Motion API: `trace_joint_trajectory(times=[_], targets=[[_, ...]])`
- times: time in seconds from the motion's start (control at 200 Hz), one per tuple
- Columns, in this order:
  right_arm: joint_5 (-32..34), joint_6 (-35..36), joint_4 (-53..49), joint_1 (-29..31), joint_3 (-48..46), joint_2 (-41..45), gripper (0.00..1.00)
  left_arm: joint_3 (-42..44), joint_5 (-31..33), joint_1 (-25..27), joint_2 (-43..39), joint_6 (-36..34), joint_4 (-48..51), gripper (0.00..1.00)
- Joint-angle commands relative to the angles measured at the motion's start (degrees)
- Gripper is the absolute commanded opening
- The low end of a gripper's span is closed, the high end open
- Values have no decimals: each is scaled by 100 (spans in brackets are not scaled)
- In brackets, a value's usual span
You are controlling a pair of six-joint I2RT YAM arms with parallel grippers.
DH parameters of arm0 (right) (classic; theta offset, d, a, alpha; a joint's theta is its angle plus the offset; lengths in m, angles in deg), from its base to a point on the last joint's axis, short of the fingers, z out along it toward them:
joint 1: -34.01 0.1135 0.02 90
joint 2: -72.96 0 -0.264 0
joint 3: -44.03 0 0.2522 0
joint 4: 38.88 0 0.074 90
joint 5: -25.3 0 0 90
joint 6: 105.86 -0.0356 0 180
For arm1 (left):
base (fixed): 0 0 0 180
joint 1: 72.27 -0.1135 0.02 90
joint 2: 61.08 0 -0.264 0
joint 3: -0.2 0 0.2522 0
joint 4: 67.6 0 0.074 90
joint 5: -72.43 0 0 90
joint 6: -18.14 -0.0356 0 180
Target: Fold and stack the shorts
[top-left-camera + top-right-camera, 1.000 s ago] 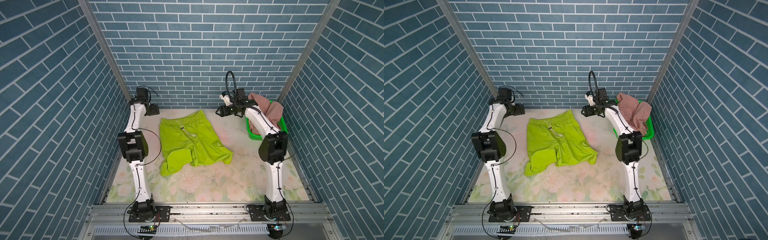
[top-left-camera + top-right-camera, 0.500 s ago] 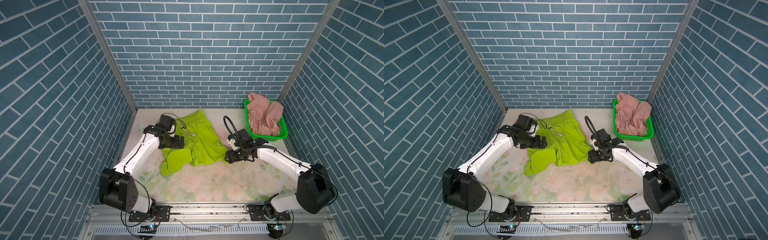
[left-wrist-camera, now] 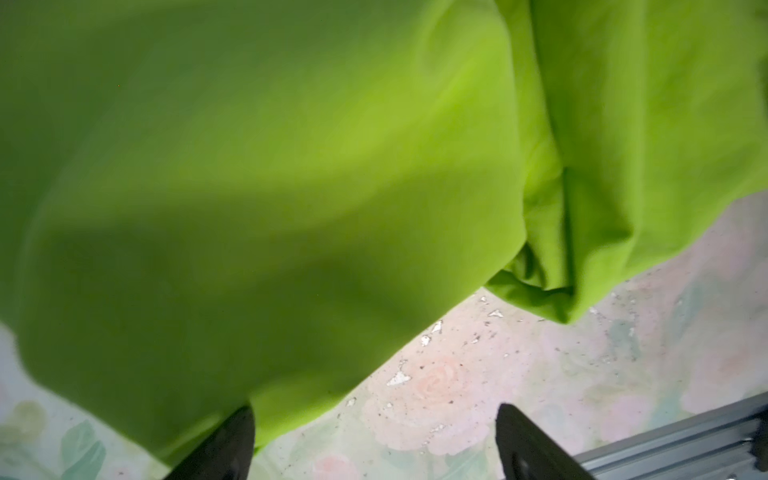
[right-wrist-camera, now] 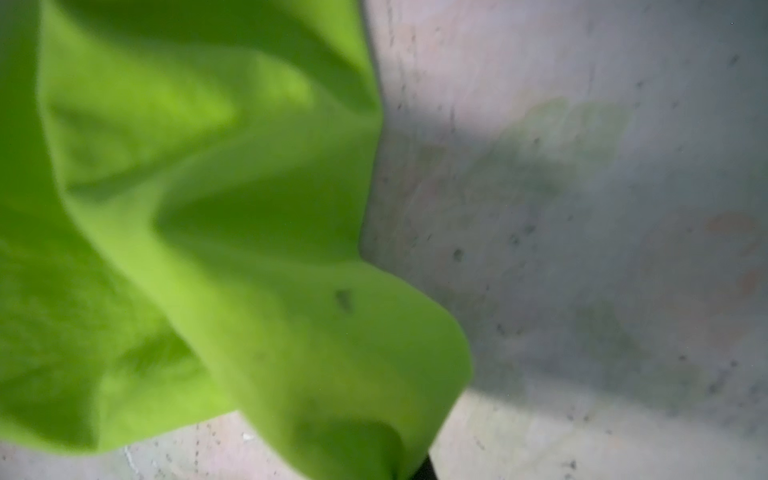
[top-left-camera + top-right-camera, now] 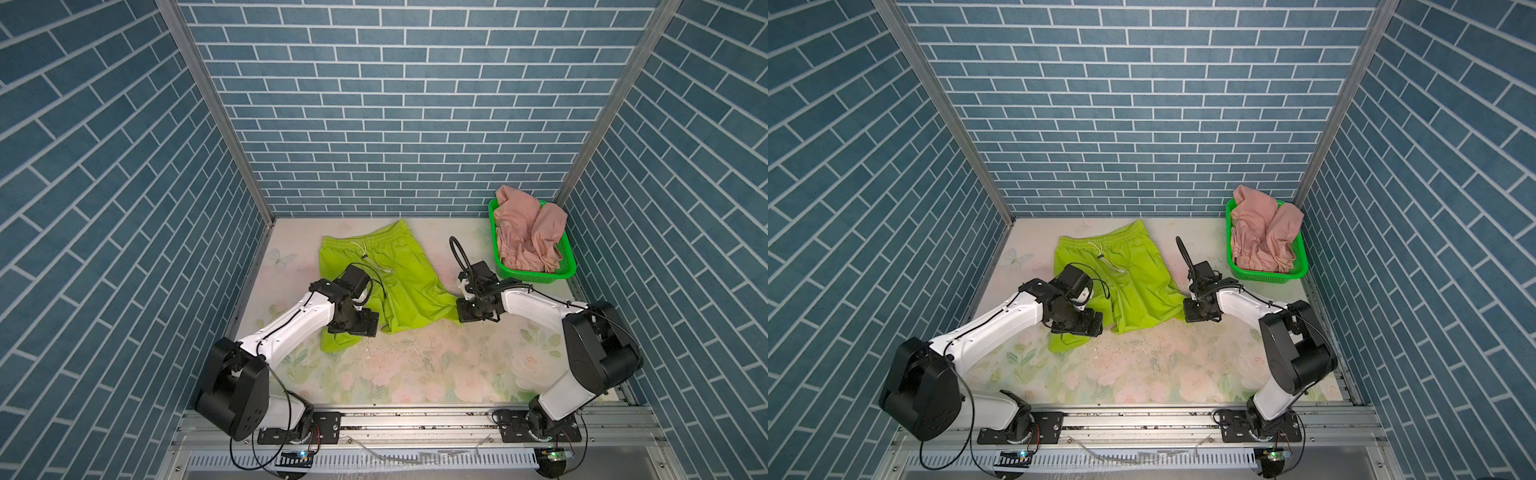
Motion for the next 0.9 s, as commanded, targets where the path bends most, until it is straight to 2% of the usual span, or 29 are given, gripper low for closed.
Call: trace_joint_trajectory(times=[0.0, 0.165, 0.215, 0.385, 0.485, 0.495, 0.51, 0.53, 0.545, 0.56, 0.595, 0.64, 0.665, 0.795, 0.895], targets=[[-140, 286, 241, -146, 551, -267, 0, 76, -170, 40, 226, -20, -406, 61], [-220, 615, -13, -272, 1648, -995, 0, 47, -291, 175, 719, -67, -745, 16], [-295, 681, -29, -310, 1980, -1198, 0, 34, -313, 214, 833, -75, -788, 0], [-278, 917, -356, -442, 3114, -1853, 0, -131, -752, 435, 820, -159, -916, 0], [-378, 996, -559, -514, 3688, -2146, 0, -458, -515, 696, 679, -258, -551, 0], [-384, 998, -563, -514, 3706, -2151, 0, -494, -454, 718, 667, -261, -506, 3], [-396, 1006, -604, -515, 3773, -2175, 0, -539, -351, 755, 655, -252, -432, 15], [-403, 1011, -620, -514, 3810, -2177, 0, -588, -200, 808, 641, -240, -363, 35], [-419, 1014, -634, -514, 3839, -2182, 0, -624, -85, 860, 622, -245, -295, 56], [-443, 1024, -636, -514, 3846, -2169, 0, -652, 33, 919, 607, -244, -255, 70], [-516, 1022, -622, -514, 3822, -2129, 0, -713, 270, 1065, 600, -299, -154, 85], [-601, 1020, -591, -514, 3749, -2046, 0, -767, 550, 1246, 627, -387, -60, 92], [-637, 1008, -574, -514, 3695, -2007, 0, -810, 723, 1351, 666, -413, 4, 99], [-860, 974, -601, -516, 3343, -1752, 0, -1042, 1005, 1637, 987, -718, 200, 100], [-785, 983, -731, -522, 3136, -1600, 0, -1389, 1280, 1913, 1419, -1001, 439, 100]])
